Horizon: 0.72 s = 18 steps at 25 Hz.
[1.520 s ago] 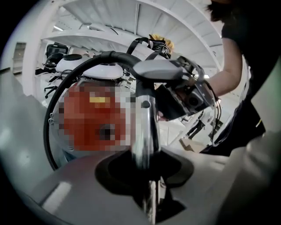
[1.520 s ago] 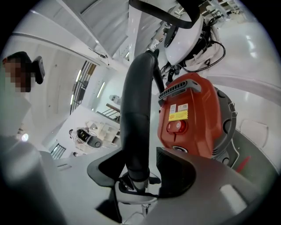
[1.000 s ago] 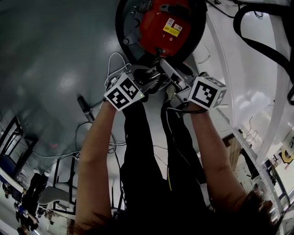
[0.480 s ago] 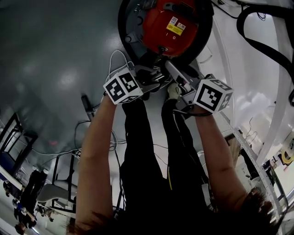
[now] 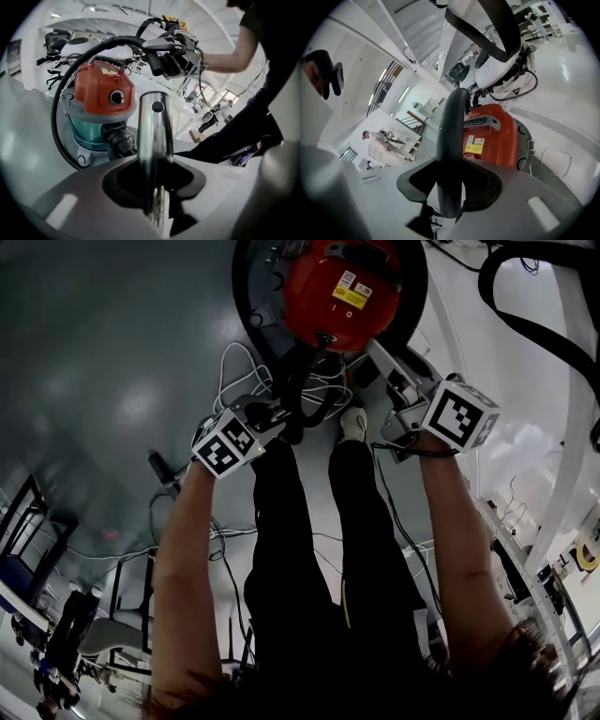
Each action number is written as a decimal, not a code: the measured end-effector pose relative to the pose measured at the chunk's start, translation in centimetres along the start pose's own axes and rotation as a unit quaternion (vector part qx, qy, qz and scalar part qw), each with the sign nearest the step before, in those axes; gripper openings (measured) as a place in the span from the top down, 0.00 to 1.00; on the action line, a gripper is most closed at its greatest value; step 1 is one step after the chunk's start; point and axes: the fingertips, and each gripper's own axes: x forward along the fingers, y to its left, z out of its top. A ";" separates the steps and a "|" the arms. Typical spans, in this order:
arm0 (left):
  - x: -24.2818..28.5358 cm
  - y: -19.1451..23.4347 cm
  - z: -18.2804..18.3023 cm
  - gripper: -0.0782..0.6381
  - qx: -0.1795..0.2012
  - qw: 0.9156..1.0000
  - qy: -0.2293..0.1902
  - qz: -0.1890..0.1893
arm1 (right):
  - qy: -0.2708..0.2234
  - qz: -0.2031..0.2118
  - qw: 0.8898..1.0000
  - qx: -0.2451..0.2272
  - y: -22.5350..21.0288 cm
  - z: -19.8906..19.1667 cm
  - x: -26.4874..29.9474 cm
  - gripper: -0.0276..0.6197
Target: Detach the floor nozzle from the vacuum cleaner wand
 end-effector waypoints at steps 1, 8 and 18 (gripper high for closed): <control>-0.1 0.3 0.2 0.70 0.000 1.000 0.000 0.003 | -0.010 0.004 1.000 0.011 0.2 -0.1 0.3 0.73; -0.8 2.5 2.3 0.70 -0.013 0.999 -0.024 0.029 | -0.035 0.009 0.998 0.055 -0.2 -0.7 1.4 0.73; -0.5 4.4 4.1 0.70 -0.024 0.998 -0.012 0.061 | -0.024 0.012 0.998 0.053 -0.4 -1.6 2.5 0.73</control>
